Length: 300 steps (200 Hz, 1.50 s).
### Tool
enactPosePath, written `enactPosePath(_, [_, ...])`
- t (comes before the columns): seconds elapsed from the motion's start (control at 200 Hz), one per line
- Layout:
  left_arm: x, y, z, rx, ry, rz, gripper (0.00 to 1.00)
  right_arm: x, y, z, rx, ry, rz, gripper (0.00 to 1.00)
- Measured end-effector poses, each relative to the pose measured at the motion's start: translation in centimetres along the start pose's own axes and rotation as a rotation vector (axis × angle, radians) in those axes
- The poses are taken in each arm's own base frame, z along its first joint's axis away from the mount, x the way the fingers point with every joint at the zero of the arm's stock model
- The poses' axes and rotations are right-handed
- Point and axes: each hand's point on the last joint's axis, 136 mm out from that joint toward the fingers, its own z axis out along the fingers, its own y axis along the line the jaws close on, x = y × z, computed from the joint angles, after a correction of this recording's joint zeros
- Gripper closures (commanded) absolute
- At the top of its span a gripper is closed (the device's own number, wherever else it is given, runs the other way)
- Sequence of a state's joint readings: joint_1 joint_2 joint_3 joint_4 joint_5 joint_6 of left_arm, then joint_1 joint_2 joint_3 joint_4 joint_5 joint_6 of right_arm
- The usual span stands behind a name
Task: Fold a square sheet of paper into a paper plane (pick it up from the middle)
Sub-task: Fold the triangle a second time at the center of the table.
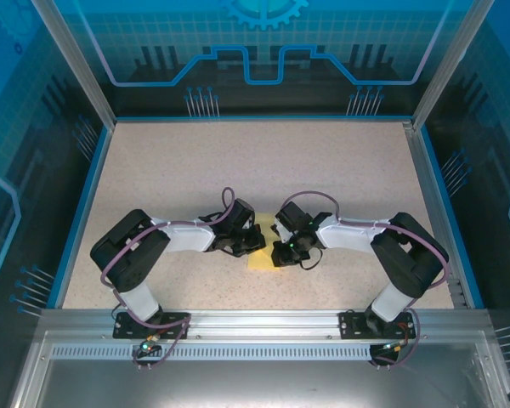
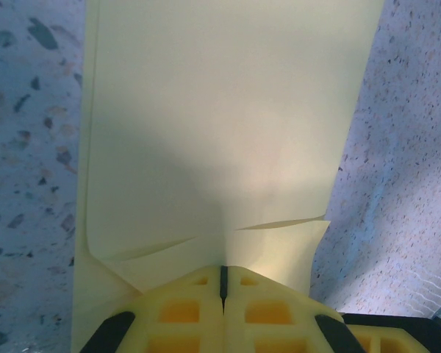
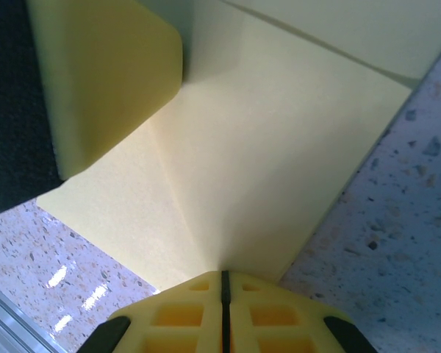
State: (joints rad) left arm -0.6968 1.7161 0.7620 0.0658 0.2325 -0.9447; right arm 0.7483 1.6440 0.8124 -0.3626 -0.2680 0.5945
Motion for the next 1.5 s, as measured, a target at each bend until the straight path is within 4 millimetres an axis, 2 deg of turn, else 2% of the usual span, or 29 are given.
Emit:
enactPosePath(0.31, [0.0, 0.0, 0.0, -0.001, 0.0, -0.008, 0.94, 0.1, -0.1, 0.0, 0.005, 0.002, 0.001, 0.91])
enactPosePath(0.535, [0.0, 0.0, 0.0, 0.0, 0.0, -0.014, 0.94, -0.2, 0.8, -1.4, -0.02, -0.029, -0.015, 0.91])
enactPosePath(0.91, [0.0, 0.0, 0.1, 0.0, 0.0, -0.02, 0.94, 1.1, 0.1, 0.0, 0.001, 0.015, -0.015, 0.91])
enactPosePath(1.251, [-0.1, -0.1, 0.1, 0.004, -0.002, -0.024, 0.94, 1.1, -0.3, -0.1, 0.026, 0.003, -0.017, 0.91])
enactPosePath(1.501, [-0.1, -0.1, 0.1, 0.004, -0.002, -0.023, 0.95, 0.6, 0.7, -1.8, 0.003, -0.045, -0.029, 0.91])
